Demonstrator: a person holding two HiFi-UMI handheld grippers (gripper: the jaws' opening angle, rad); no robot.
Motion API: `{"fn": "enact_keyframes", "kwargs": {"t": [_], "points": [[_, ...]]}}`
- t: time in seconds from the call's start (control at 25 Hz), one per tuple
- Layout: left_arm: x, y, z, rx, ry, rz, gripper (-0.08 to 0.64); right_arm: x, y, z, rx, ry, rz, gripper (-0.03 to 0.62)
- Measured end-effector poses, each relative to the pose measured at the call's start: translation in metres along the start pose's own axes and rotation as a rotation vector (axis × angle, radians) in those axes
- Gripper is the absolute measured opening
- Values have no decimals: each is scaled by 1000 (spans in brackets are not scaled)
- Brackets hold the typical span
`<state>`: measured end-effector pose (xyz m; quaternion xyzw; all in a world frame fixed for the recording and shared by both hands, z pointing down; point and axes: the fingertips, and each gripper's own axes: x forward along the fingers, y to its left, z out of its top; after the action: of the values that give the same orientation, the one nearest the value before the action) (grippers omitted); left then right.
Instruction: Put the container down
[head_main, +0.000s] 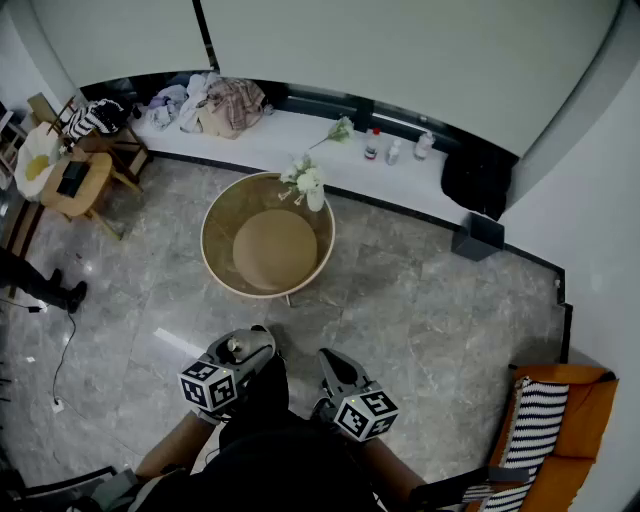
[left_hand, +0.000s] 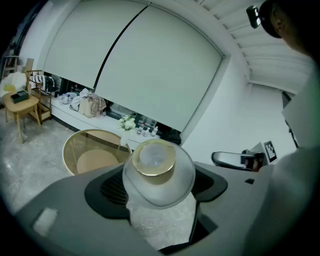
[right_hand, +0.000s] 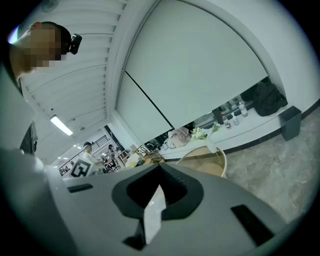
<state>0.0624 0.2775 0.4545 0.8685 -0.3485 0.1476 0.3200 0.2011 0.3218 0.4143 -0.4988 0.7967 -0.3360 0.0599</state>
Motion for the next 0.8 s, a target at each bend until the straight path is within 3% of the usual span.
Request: {"fn": "enact_keyframes", "kwargs": {"t": [0.16, 0.28, 0.48, 0.8], "points": [[-50, -83, -23, -67, -13, -57, 353, -47, 33, -4, 10, 0, 30, 6], [-71, -114, -26, -88, -27, -99, 351, -64, 49, -3, 17, -6, 43, 6], [-100, -105, -19, -9, -73, -45, 351, -63, 77, -9, 9, -8, 60, 6], [-129, -77, -30, -70, -101, -32, 350, -42, 107, -30, -8, 34, 57, 6]]}}
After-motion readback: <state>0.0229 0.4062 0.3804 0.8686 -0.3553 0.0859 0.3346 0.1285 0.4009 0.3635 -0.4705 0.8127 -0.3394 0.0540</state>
